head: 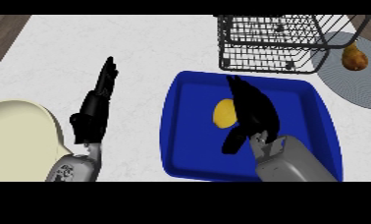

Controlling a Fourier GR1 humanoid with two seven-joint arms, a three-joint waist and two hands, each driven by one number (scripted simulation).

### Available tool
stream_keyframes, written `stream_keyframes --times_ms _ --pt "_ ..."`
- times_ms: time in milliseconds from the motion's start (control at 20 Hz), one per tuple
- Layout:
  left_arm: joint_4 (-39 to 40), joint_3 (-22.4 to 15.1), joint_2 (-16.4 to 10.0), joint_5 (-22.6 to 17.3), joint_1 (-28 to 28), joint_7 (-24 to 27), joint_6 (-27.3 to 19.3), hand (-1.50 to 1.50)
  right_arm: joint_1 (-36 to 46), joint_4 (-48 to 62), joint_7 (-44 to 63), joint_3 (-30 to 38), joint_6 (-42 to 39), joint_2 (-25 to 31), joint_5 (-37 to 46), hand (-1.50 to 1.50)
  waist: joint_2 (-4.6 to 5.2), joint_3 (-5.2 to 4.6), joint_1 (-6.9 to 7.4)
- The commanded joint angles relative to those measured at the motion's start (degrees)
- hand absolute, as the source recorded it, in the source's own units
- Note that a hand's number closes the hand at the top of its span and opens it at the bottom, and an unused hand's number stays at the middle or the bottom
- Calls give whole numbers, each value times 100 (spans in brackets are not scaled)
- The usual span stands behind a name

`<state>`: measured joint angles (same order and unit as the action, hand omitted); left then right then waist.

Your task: Pick the lemon from the tray and place it in the tiered basket

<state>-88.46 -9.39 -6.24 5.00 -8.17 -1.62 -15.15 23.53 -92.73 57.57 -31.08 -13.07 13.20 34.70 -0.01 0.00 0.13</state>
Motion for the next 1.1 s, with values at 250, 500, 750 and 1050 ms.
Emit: stream_keyframes --times_ms 250,500,750,1050 --pt "-335 -299 376 418 238 -205 -113 0 -119 780 -525 398 -52 -477 641 -150 -1 1 9" --pt "-212 267 108 101 145 -137 310 0 -601 812 -691 342 260 -861 1125 -150 0 0 0" --pt "46 369 166 108 39 -23 412 0 -571 1057 -910 459 595 -1222 1427 -150 3 0 2" --pt "-162 229 305 247 136 -66 378 0 62 1389 -944 712 607 -1290 1913 150 6 0 20"
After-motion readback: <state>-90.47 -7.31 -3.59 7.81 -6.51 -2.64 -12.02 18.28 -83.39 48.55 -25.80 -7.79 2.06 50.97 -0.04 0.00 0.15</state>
